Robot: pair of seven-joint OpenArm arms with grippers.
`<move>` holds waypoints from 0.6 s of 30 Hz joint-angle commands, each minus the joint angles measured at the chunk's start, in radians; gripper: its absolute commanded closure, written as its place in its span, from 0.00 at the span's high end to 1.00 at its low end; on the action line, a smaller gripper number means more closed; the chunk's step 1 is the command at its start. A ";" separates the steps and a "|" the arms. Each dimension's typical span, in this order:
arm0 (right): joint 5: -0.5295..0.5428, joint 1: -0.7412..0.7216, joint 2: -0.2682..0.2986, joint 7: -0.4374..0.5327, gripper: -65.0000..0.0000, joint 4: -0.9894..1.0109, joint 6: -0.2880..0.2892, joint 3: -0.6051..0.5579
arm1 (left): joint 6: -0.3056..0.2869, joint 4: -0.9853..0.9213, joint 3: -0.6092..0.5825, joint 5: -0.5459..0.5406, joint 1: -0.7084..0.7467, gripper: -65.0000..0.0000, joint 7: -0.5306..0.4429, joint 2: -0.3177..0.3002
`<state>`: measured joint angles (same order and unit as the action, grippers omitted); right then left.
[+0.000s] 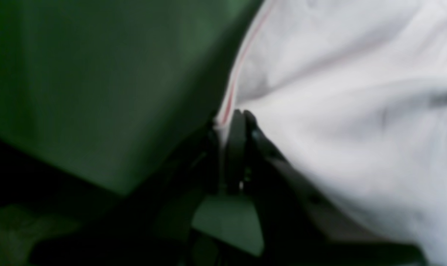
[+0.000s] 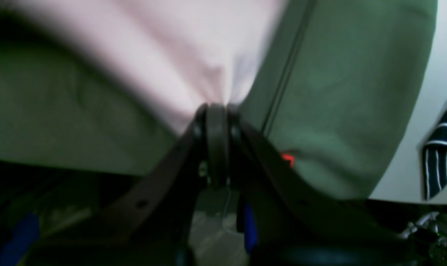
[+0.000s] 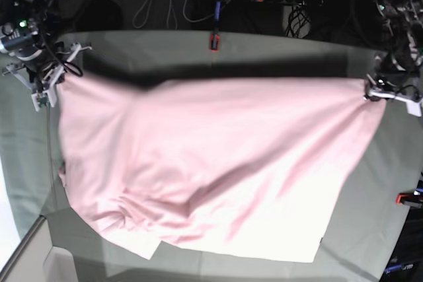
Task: Layout the t-shirt on the table in an organized manner, then fold the t-shirt properly
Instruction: 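Lift the shirt high with both grippers and flip it over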
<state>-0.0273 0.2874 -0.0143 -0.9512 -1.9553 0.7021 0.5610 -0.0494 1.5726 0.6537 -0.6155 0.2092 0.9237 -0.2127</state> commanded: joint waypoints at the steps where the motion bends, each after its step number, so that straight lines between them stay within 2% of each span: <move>1: 0.007 -0.014 0.009 0.022 0.00 -0.022 -0.004 0.024 | -0.007 0.032 0.021 -0.011 -0.014 0.00 -0.016 -0.017; 6: 0.002 -0.098 0.015 0.016 0.00 -0.029 -0.004 0.084 | -0.007 0.090 0.059 -0.011 -0.026 0.00 -0.016 -0.018; 11: 0.002 -0.284 0.080 0.014 0.00 -0.020 -0.004 0.047 | -0.007 0.105 0.001 -0.001 -0.204 0.00 -0.015 -0.020; 15: 0.000 -0.454 0.124 0.010 0.00 0.055 -0.004 -0.032 | -0.002 0.070 -0.125 -0.001 -0.373 0.00 -0.016 -0.043; 18: -0.001 -0.641 0.169 -0.039 0.00 0.205 -0.004 -0.091 | 0.001 -0.061 -0.259 0.021 -0.555 0.00 -0.024 -0.054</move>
<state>-0.0383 -0.3237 0.1398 -1.0271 -1.7260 0.7078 0.4709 -0.0483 1.4914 0.3950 -0.5800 -0.3187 0.9226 -0.2550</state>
